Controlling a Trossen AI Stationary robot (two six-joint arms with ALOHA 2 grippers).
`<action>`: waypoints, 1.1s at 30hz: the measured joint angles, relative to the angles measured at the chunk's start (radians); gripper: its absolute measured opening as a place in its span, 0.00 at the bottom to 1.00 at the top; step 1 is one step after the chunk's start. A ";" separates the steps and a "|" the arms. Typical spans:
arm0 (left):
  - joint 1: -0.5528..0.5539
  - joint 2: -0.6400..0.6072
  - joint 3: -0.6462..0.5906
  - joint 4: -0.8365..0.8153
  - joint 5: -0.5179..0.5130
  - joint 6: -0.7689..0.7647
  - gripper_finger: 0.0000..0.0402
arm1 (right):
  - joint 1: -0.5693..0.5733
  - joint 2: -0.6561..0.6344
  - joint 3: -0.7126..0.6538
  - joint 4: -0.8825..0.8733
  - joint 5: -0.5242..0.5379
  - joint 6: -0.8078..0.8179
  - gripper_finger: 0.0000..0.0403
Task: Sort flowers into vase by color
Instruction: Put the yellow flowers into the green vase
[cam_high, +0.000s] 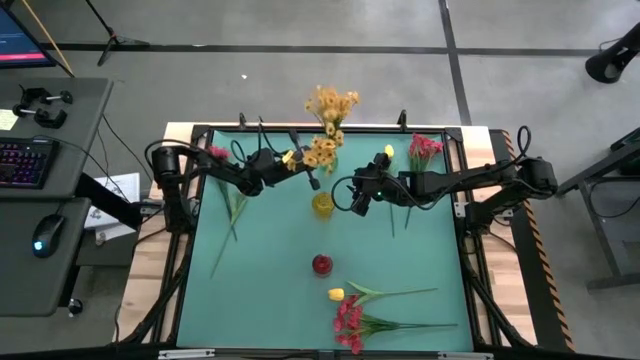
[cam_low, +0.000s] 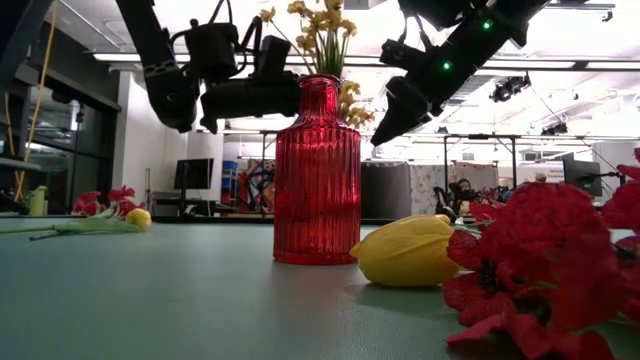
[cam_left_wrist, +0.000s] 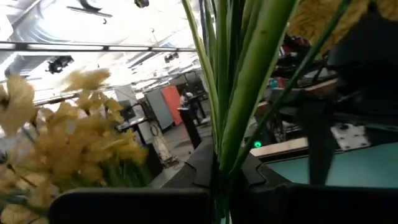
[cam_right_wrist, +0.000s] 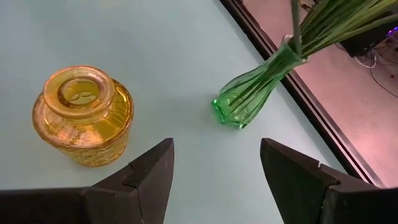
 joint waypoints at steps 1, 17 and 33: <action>-0.005 0.000 -0.001 -0.006 0.000 -0.001 0.01 | 0.000 0.000 0.000 0.000 0.000 0.000 0.57; -0.035 0.000 -0.001 -0.022 -0.142 -0.075 0.01 | 0.000 0.000 0.000 0.009 -0.021 0.001 0.57; 0.006 -0.004 0.003 -0.139 -0.185 -0.260 0.01 | 0.006 0.000 0.000 0.023 -0.039 0.019 0.57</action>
